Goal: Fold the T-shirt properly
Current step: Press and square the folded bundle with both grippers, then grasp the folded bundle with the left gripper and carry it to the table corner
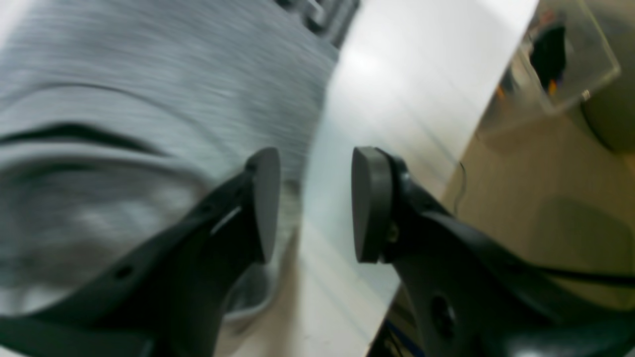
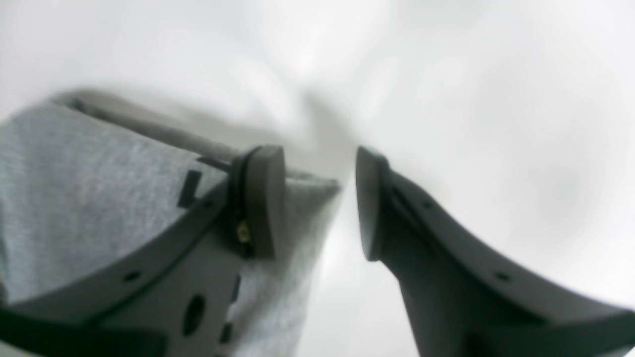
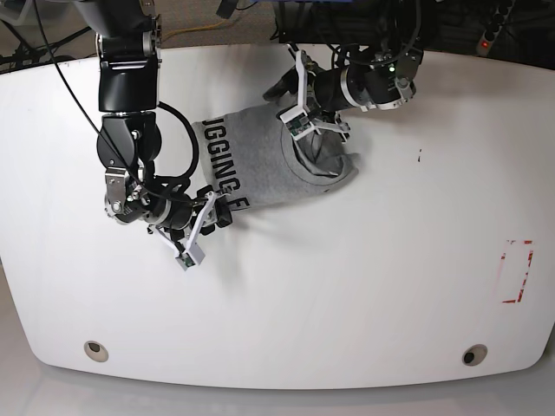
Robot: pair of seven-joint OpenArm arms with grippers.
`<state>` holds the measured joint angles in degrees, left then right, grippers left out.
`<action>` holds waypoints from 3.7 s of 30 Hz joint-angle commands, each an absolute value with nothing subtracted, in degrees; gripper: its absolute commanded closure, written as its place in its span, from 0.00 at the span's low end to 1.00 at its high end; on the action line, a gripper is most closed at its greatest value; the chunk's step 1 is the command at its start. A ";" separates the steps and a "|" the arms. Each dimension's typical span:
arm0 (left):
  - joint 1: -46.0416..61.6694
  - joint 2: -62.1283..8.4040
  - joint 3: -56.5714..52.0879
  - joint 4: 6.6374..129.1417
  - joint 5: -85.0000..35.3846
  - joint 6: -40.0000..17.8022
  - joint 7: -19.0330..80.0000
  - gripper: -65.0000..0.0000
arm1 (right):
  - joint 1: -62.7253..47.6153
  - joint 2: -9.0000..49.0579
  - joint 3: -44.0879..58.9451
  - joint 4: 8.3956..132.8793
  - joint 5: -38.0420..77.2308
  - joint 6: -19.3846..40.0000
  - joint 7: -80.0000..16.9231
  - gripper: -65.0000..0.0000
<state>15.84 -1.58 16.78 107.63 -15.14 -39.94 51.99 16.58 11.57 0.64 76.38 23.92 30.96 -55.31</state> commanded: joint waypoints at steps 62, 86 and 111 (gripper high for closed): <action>6.81 -2.77 7.43 103.08 -13.49 -26.59 44.79 0.31 | -13.76 6.11 -0.22 107.38 7.34 40.00 -51.38 0.66; 9.54 -17.36 0.13 79.08 -13.85 -15.16 26.33 0.27 | -12.09 4.53 12.79 108.70 7.34 40.00 -56.48 0.67; 12.09 -40.31 -29.23 65.63 -13.85 -37.67 26.24 0.28 | -14.73 4.44 12.44 113.01 7.25 40.00 -56.48 0.67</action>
